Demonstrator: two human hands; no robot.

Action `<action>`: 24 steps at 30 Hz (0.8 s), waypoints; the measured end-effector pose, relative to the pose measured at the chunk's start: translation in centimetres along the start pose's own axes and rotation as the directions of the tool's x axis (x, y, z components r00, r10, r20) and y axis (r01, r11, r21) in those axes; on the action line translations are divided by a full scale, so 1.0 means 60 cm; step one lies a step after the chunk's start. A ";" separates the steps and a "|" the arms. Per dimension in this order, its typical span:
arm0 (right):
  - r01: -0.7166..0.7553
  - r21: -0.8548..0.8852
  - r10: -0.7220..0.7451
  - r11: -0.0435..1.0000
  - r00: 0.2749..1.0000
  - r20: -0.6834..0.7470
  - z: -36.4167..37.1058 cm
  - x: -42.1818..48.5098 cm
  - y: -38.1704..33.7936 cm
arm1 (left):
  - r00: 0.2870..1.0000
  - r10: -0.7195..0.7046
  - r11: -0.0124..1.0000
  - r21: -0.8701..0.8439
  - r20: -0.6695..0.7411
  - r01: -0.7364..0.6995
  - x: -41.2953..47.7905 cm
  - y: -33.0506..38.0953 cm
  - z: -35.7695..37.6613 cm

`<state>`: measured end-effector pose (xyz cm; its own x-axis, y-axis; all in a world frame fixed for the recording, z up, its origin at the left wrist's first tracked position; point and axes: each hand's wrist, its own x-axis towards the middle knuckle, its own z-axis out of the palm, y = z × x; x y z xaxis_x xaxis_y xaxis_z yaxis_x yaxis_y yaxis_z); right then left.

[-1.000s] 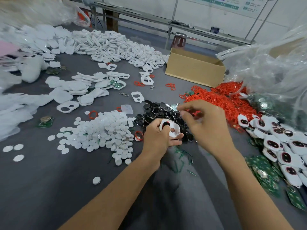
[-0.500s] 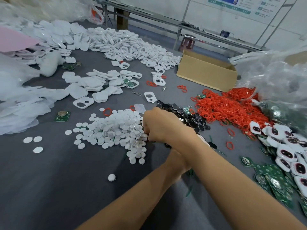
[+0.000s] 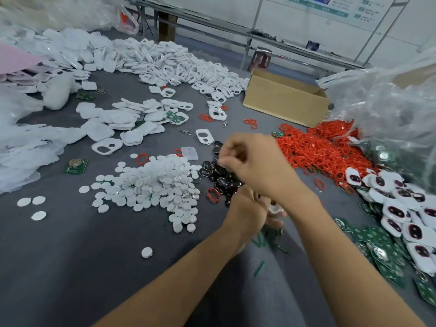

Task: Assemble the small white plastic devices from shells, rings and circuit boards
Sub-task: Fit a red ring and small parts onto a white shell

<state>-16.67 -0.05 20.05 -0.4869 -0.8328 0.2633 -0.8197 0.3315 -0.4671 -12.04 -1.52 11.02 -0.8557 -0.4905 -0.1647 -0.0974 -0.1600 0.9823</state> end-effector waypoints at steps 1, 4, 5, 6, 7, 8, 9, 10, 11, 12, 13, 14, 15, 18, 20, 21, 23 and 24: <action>-0.014 0.051 0.018 0.999 0.996 -0.086 -0.018 -0.011 0.014 | 0.999 0.024 0.999 -0.029 0.026 -0.023 0.006 0.002 0.003; -0.082 0.127 0.106 0.989 0.974 -0.200 -0.055 -0.052 0.060 | 0.997 0.073 0.967 -0.247 0.036 -0.062 0.003 0.017 0.001; -0.112 0.149 0.142 0.982 0.968 -0.205 -0.059 -0.065 0.073 | 0.995 0.096 0.961 -0.260 0.009 -0.090 0.002 0.017 -0.001; -0.144 0.182 0.181 0.973 0.961 -0.210 -0.061 -0.077 0.085 | 0.994 0.108 0.956 -0.274 -0.014 -0.108 0.000 0.015 -0.002; -0.169 0.219 0.217 0.961 0.952 -0.216 -0.060 -0.088 0.095 | 0.992 0.118 0.951 -0.283 -0.032 -0.122 0.000 0.011 -0.004; -0.186 0.244 0.241 0.952 0.945 -0.220 -0.059 -0.095 0.102 | 0.992 0.118 0.947 -0.295 -0.048 -0.127 -0.002 0.014 -0.004; -0.194 0.250 0.250 0.949 0.943 -0.218 -0.055 -0.100 0.106 | 0.990 0.124 0.942 -0.306 -0.066 -0.138 -0.001 0.015 -0.003; -0.193 0.242 0.246 0.951 0.946 -0.211 -0.050 -0.104 0.107 | 0.989 0.125 0.936 -0.320 -0.078 -0.144 -0.002 0.018 -0.003; -0.187 0.225 0.234 0.956 0.950 -0.206 -0.044 -0.105 0.106 | 0.987 0.135 0.932 -0.328 -0.089 -0.157 -0.001 0.018 -0.002; -0.180 0.202 0.222 0.963 0.952 -0.210 -0.038 -0.105 0.105 | 0.986 0.141 0.930 -0.328 -0.092 -0.164 -0.003 0.020 -0.001; -0.175 0.177 0.212 0.969 0.952 -0.221 -0.032 -0.105 0.105 | 0.984 0.152 0.929 -0.327 -0.089 -0.173 -0.003 0.017 -0.001; -0.174 0.155 0.207 0.973 0.950 -0.232 -0.028 -0.104 0.104 | 0.983 0.161 0.930 -0.319 -0.085 -0.180 -0.005 0.018 0.000; -0.175 0.135 0.203 0.975 0.949 -0.240 -0.024 -0.102 0.104 | 0.982 0.176 0.930 -0.314 -0.074 -0.191 -0.004 0.015 0.001; -0.192 0.087 0.208 0.978 0.943 -0.261 -0.016 -0.100 0.104 | 0.981 0.183 0.935 -0.298 -0.068 -0.195 -0.007 0.016 0.001; -0.209 0.069 0.220 0.975 0.935 -0.278 -0.012 -0.101 0.104 | 0.981 0.183 0.938 -0.286 -0.072 -0.196 -0.006 0.014 0.002; -0.216 0.065 0.225 0.974 0.932 -0.285 -0.010 -0.101 0.103 | 0.981 0.183 0.939 -0.282 -0.072 -0.196 -0.005 0.012 0.003; -0.232 0.063 0.240 0.971 0.926 -0.291 -0.008 -0.102 0.103 | 0.981 0.183 0.941 -0.275 -0.072 -0.195 -0.004 0.009 0.004; -0.244 0.063 0.252 0.968 0.923 -0.290 -0.007 -0.102 0.103 | 0.980 0.185 0.943 -0.268 -0.071 -0.197 -0.005 0.009 0.005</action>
<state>-18.89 7.28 15.87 -0.7438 -0.5567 0.3700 -0.6549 0.4962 -0.5699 -11.99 -1.23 11.61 -0.8209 -0.5709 0.0140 0.2131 -0.2836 0.9350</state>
